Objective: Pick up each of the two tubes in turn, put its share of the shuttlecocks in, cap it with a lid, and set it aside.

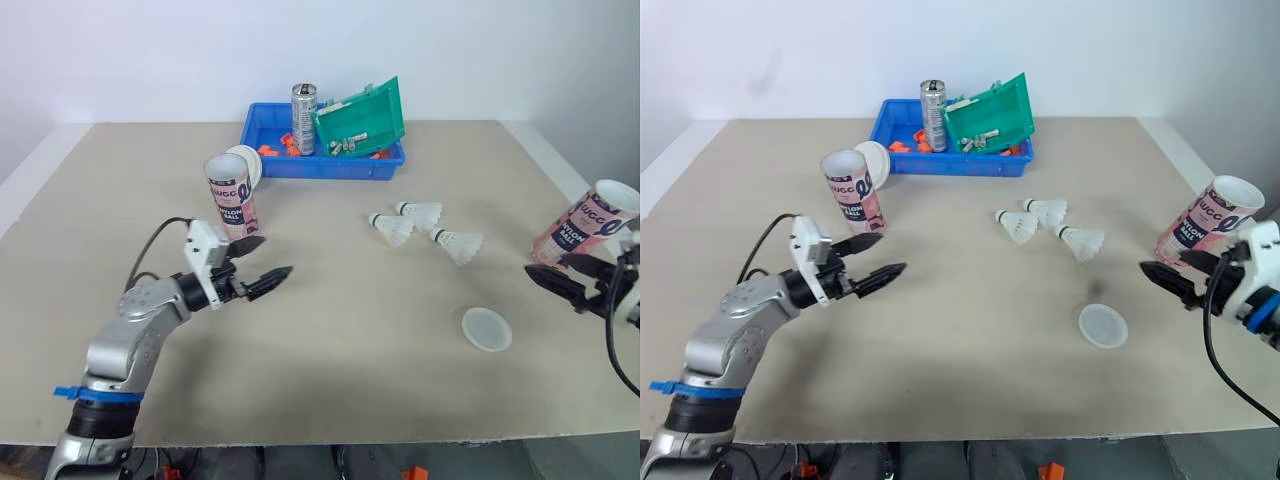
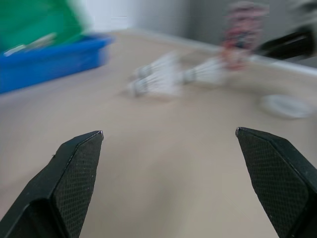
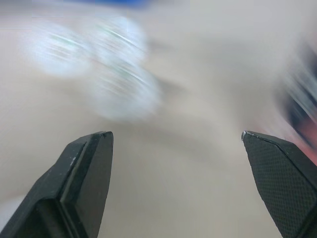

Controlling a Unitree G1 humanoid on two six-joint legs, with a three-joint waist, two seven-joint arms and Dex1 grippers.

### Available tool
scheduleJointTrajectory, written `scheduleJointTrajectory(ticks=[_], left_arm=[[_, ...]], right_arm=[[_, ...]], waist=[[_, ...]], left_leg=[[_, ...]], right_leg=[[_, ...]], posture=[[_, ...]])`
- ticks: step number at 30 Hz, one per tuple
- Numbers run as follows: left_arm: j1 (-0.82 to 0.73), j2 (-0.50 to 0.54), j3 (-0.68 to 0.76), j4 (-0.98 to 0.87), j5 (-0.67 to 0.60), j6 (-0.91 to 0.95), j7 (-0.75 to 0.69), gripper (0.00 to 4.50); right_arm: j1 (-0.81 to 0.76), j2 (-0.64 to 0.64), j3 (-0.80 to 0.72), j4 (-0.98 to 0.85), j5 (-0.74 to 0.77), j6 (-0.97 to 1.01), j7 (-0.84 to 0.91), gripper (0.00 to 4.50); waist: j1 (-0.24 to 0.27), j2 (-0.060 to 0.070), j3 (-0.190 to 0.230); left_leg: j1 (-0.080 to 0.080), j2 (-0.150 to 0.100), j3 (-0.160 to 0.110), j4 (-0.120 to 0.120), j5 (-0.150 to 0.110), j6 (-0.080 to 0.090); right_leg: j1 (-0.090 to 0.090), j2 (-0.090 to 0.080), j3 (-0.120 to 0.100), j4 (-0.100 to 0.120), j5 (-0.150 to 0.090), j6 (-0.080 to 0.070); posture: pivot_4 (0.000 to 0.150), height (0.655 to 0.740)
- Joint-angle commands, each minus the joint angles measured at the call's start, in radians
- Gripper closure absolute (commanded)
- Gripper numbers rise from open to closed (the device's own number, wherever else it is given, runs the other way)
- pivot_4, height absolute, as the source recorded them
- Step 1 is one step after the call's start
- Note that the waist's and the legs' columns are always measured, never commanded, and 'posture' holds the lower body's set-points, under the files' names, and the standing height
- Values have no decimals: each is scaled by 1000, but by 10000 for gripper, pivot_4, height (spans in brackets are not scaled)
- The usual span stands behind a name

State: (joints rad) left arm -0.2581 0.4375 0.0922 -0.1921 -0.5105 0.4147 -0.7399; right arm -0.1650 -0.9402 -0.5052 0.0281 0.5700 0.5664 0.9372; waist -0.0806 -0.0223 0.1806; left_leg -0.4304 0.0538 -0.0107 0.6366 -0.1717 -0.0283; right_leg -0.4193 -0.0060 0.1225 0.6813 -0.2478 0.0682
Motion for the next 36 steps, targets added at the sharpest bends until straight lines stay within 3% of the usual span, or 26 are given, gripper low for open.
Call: scheduleJointTrajectory(ticks=[1,6,11,23,36], left_arm=[[42,-4,76,-6,7,-14,79,0],[42,-19,110,86,55,-72,156,0],[9,-29,117,181,96,-133,187,0],[-236,-37,5,569,219,-304,72,0],[-607,-99,-1,1181,296,-522,-3,0]], right_arm=[[-49,40,86,-213,56,40,-32,565],[-152,145,265,-329,49,59,-86,565],[-148,228,356,-369,27,39,-112,565],[-96,276,386,-515,57,62,-174,565],[-75,259,359,-625,83,105,-245,565]], waist=[[0,-4,0],[7,-7,2],[14,-8,1],[35,-8,1],[36,-8,1]], left_leg=[[1,0,0,0,0,0],[0,-2,-1,2,4,-1],[-6,-3,-2,2,5,-1],[-9,-3,-6,-1,4,-1],[-11,-3,-9,-1,4,-1]], right_leg=[[1,0,0,0,-1,-2],[2,-1,0,-1,1,-3],[-2,-1,0,-1,1,-3],[-4,0,-3,-1,0,0],[-4,0,-6,-1,0,1]], posture=[[1500,7038],[1500,7038],[1500,7038],[1500,7038],[1500,7038]])
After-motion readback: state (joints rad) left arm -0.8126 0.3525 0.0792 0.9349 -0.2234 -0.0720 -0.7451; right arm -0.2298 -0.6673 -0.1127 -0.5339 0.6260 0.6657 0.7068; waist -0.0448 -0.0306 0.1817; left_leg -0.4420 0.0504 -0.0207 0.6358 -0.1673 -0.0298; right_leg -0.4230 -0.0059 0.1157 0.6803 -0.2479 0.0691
